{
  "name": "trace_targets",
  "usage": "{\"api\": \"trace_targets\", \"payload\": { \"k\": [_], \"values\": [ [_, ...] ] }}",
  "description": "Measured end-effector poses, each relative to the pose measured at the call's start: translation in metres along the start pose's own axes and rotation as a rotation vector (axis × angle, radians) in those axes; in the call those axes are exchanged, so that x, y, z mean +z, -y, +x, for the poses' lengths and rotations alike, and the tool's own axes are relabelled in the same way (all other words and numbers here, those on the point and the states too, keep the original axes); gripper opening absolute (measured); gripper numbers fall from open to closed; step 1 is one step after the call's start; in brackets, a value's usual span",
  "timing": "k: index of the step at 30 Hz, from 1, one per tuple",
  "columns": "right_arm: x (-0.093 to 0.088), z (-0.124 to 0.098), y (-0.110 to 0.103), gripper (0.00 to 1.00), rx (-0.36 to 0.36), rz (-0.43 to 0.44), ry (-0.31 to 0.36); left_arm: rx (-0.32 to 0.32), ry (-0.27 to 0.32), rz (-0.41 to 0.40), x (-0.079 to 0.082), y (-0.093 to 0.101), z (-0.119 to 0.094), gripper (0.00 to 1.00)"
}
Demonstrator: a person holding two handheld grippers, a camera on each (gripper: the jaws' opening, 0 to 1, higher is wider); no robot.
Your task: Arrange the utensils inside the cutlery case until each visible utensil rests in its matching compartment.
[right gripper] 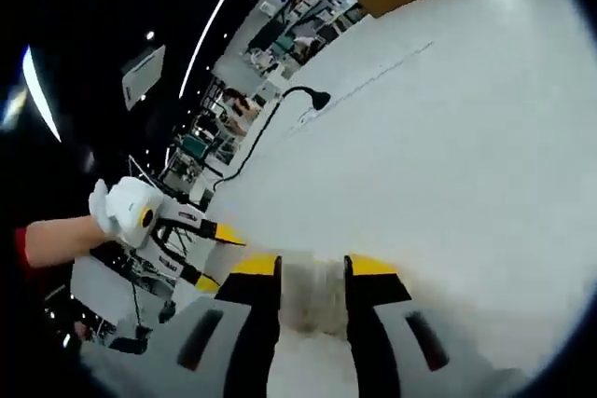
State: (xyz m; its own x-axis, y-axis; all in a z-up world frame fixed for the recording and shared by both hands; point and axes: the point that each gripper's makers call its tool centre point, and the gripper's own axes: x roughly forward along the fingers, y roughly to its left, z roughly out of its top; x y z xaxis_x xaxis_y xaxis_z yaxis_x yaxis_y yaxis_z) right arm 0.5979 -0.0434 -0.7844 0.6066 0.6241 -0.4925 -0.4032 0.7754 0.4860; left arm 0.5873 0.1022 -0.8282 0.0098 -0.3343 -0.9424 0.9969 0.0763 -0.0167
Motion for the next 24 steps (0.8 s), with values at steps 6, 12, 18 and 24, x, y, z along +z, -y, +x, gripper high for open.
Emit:
{"api": "trace_targets", "payload": {
  "k": [6, 12, 18, 24],
  "values": [
    [-0.003, -0.008, -0.021, 0.45, 0.020, -0.400, -0.144, 0.028, 0.015, 0.052, -0.002, 0.010, -0.005, 0.43],
    [-0.018, -0.004, -0.040, 0.52, 0.098, -0.809, -0.367, 0.053, 0.087, 0.081, -0.001, 0.020, -0.009, 0.43],
    [-0.016, 0.007, -0.055, 0.53, 0.124, -0.854, -0.380, 0.043, 0.182, -0.059, -0.003, 0.017, -0.040, 0.45],
    [-0.019, 0.011, -0.056, 0.54, 0.141, -0.970, -0.466, 0.073, 0.197, -0.342, -0.034, 0.003, -0.079, 0.52]
  ]
}}
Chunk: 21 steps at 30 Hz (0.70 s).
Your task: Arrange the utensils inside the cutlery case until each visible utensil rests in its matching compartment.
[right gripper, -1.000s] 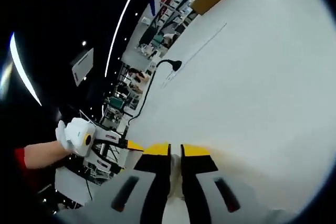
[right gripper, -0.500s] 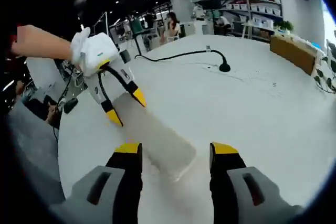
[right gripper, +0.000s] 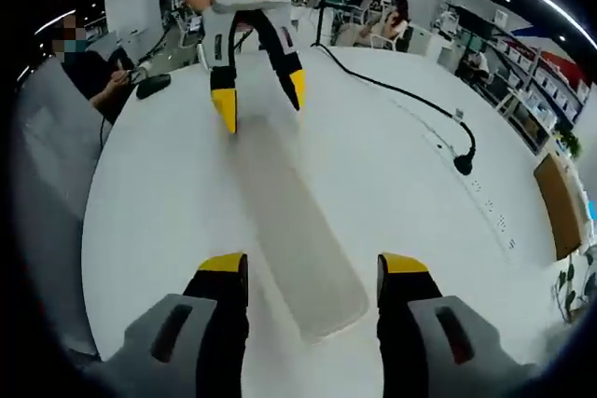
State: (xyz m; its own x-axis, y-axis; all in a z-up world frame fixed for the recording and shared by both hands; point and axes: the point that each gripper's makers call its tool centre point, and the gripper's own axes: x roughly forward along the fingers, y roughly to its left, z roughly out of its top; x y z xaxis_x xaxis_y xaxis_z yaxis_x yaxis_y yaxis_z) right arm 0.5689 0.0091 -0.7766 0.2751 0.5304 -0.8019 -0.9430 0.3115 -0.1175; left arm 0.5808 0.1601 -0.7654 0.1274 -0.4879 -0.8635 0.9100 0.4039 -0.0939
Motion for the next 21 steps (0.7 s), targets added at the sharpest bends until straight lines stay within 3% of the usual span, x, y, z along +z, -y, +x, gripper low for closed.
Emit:
{"api": "trace_targets", "payload": {
  "k": [1, 2, 4, 8, 10, 11, 14, 16, 18, 19, 20, 21],
  "values": [
    [0.001, 0.000, -0.002, 0.54, 0.016, -0.010, -0.008, -0.006, -0.009, -0.059, -0.005, 0.000, -0.005, 0.54],
    [0.002, -0.002, -0.001, 0.55, 0.025, -0.051, -0.019, -0.028, 0.008, -0.140, -0.008, 0.002, -0.010, 0.55],
    [0.003, -0.005, 0.006, 0.54, 0.015, -0.109, -0.039, -0.044, 0.049, -0.230, -0.009, 0.002, -0.017, 0.56],
    [0.010, -0.002, 0.010, 0.54, 0.029, -0.096, -0.032, -0.125, 0.127, -0.441, -0.013, 0.014, -0.023, 0.58],
    [0.007, 0.002, 0.010, 0.52, 0.034, -0.123, -0.070, -0.172, 0.143, -0.602, -0.018, 0.025, -0.020, 0.60],
    [0.007, 0.004, 0.009, 0.51, 0.044, -0.132, -0.080, -0.199, 0.147, -0.630, -0.021, 0.032, -0.018, 0.59],
    [0.004, 0.012, 0.002, 0.49, 0.095, -0.153, -0.117, -0.171, 0.152, -0.752, -0.037, 0.038, -0.006, 0.52],
    [-0.002, 0.017, 0.001, 0.50, 0.112, -0.196, -0.167, -0.174, 0.189, -0.827, -0.041, 0.040, 0.001, 0.45],
    [-0.002, 0.023, 0.005, 0.51, 0.100, -0.161, -0.168, -0.152, 0.201, -0.849, -0.047, 0.041, 0.006, 0.34],
    [-0.001, 0.025, 0.002, 0.50, 0.112, -0.085, -0.157, -0.142, 0.212, -0.852, -0.047, 0.039, 0.008, 0.30],
    [-0.001, 0.027, 0.001, 0.49, 0.118, -0.066, -0.157, -0.141, 0.251, -0.897, -0.043, 0.034, 0.010, 0.28],
    [-0.001, 0.028, 0.002, 0.48, 0.113, -0.104, -0.163, -0.155, 0.264, -0.925, -0.042, 0.035, 0.011, 0.27]
  ]
}}
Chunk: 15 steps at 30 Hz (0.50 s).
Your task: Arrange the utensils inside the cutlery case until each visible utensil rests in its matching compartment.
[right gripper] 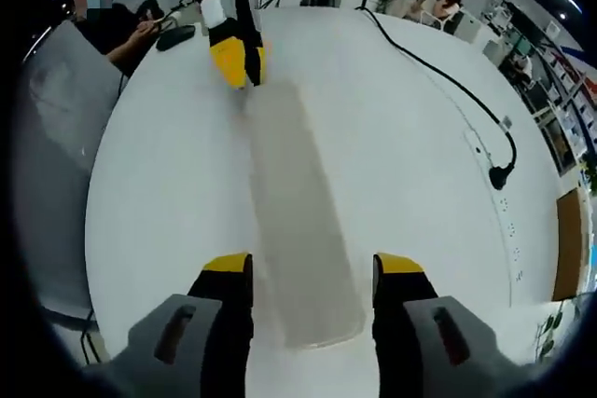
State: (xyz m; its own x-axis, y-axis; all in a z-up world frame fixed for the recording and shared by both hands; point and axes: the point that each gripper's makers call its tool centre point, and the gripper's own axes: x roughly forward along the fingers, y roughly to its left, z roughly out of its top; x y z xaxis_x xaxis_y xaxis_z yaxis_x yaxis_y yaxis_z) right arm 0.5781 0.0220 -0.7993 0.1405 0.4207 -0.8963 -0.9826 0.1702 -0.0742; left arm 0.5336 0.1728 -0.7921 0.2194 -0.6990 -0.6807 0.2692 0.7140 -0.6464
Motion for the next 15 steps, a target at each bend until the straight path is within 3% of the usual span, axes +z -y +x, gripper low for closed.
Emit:
{"api": "trace_targets", "payload": {
  "k": [1, 4, 6, 7, 8, 10, 12, 15],
  "values": [
    [-0.002, 0.001, 0.000, 0.48, -0.001, -0.025, -0.016, -0.007, 0.005, -0.015, 0.000, 0.000, 0.001, 0.27],
    [-0.003, 0.006, -0.005, 0.50, 0.016, 0.055, -0.002, 0.014, -0.010, 0.003, -0.005, -0.005, 0.004, 0.26],
    [-0.008, 0.008, -0.003, 0.44, -0.005, 0.032, -0.018, 0.033, -0.008, 0.018, -0.004, -0.008, 0.004, 0.26],
    [-0.015, 0.008, 0.000, 0.41, -0.022, -0.001, -0.066, 0.027, 0.002, 0.009, -0.001, -0.007, 0.005, 0.26],
    [-0.017, 0.009, -0.004, 0.40, -0.008, -0.015, -0.076, -0.004, 0.035, -0.035, 0.006, -0.003, 0.006, 0.26],
    [-0.016, 0.011, -0.004, 0.40, -0.021, -0.042, -0.068, -0.015, 0.046, -0.050, 0.012, -0.004, 0.007, 0.25],
    [-0.017, 0.011, -0.005, 0.38, -0.012, -0.139, -0.083, -0.010, 0.046, -0.042, 0.012, -0.006, 0.009, 0.22],
    [-0.018, 0.011, -0.006, 0.37, -0.017, -0.147, -0.097, -0.018, 0.044, -0.048, 0.012, -0.007, 0.013, 0.18]
  ]
}}
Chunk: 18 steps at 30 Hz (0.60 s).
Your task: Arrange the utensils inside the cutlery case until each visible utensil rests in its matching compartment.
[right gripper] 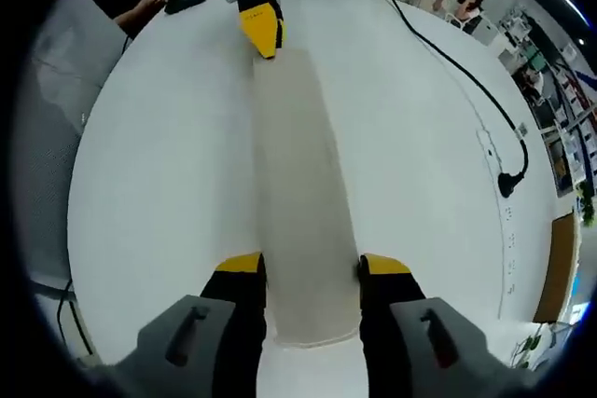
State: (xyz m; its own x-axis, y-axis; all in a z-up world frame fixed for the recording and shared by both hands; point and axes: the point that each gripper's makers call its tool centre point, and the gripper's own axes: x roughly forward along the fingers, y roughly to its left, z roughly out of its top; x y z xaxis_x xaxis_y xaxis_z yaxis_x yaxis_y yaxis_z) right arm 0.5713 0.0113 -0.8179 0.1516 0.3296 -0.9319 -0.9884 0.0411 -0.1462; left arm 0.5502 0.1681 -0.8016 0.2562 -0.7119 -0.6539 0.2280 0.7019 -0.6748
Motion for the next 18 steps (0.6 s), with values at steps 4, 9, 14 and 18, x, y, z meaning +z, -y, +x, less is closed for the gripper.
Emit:
{"api": "trace_targets", "payload": {
  "k": [4, 9, 14, 18],
  "values": [
    [0.000, 0.000, -0.001, 0.36, 0.011, -0.015, -0.012, -0.004, 0.015, 0.000, 0.005, -0.007, 0.002, 0.17],
    [0.000, -0.001, -0.002, 0.35, 0.016, -0.038, -0.008, 0.001, -0.007, 0.014, 0.009, -0.011, 0.001, 0.11],
    [0.000, -0.002, -0.003, 0.35, 0.008, -0.015, 0.002, 0.011, 0.038, -0.010, 0.028, -0.017, -0.004, 0.08],
    [-0.001, -0.002, -0.006, 0.35, -0.002, -0.016, 0.002, 0.003, 0.048, -0.085, 0.031, -0.015, 0.000, 0.10]
  ]
}}
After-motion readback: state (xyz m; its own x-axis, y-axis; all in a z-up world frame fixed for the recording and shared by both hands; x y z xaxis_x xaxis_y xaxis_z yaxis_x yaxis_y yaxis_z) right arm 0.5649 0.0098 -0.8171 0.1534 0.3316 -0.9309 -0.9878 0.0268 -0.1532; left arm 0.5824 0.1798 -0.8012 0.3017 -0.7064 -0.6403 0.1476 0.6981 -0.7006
